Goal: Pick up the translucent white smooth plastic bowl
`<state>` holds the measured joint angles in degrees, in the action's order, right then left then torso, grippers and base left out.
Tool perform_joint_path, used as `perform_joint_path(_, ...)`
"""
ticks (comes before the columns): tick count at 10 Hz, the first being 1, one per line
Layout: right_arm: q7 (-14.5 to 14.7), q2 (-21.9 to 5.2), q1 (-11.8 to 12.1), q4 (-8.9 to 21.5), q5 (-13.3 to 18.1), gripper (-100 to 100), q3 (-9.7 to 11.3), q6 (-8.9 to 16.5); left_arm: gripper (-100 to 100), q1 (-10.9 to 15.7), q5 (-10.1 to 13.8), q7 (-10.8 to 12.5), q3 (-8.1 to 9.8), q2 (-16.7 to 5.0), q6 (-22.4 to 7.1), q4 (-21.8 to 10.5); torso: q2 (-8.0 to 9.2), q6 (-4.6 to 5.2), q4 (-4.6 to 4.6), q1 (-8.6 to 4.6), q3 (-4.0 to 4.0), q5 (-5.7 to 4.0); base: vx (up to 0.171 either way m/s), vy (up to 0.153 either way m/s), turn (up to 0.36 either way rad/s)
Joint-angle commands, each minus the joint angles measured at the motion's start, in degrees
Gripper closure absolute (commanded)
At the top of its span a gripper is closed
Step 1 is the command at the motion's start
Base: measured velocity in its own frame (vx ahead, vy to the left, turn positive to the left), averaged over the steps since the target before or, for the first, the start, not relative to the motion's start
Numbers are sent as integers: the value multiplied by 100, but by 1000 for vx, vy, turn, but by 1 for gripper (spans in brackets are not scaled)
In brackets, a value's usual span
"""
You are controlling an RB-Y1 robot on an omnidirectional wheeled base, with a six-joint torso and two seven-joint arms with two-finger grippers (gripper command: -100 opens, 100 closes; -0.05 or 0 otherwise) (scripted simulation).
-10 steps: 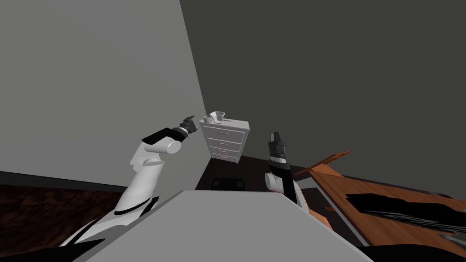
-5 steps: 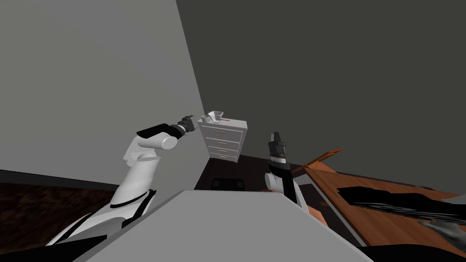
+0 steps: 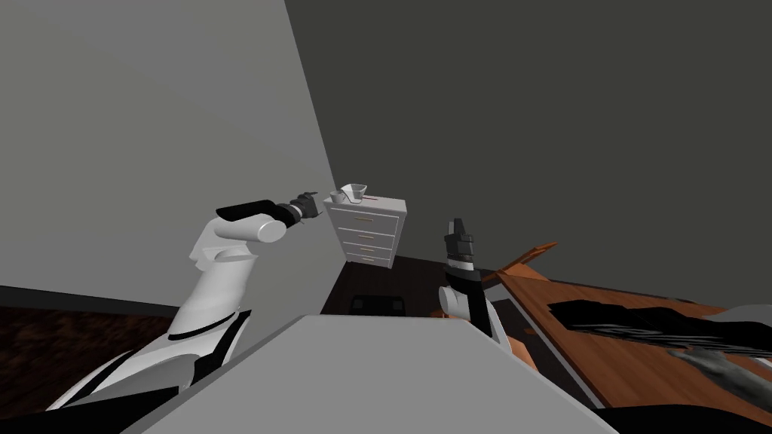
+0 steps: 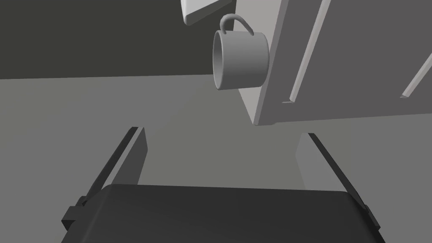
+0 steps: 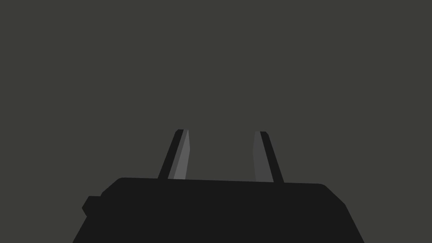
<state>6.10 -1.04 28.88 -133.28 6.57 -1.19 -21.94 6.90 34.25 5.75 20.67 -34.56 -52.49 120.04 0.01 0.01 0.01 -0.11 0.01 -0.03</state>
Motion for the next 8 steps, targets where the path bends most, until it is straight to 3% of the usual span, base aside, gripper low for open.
perform_joint_path(1, 0, 0, 0, 0, 0, 0, 0, 0, -100, 70, 49, 14, 53, -93, -286, -31, 0, 0, 0, 0, 0, 0, -9, -33, -73)
perform_joint_path(2, 0, 0, 0, 0, 0, 0, 0, 0, -100, 70, 49, 14, 53, -93, -359, -31, -1, -1, 0, -2, -1, 0, 0, -16, -5)
perform_joint_path(3, 0, 0, 1, 0, 0, 0, 0, 0, -100, 169, 209, 11, 182, -327, -568, -157, -3, -2, -1, 3, -2, 1, 3, -28, -118)
perform_joint_path(4, 0, 0, 0, 0, 0, 0, 0, 0, -100, 169, 209, 11, 182, -327, -740, -157, -4, 0, -1, 1, -2, 0, 3, -27, -66)
perform_joint_path(5, 0, 0, 1, 0, 0, 0, 0, 0, -100, 253, 364, 10, 309, -566, -907, -289, -6, -2, -2, 1, -3, 1, 10, -41, -132)
perform_joint_path(7, 0, 0, 1, 0, 0, 0, 0, 0, -100, 253, 364, 10, 309, -566, -1160, -289, -9, -2, -2, -2, -5, 0, 11, -22, -37)
perform_joint_path(8, 0, 0, 1, 0, 0, 0, -1, 0, -100, 321, 514, 12, 435, -807, -1400, -428, -7, -3, -2, 4, -4, 2, 24, -25, -159)
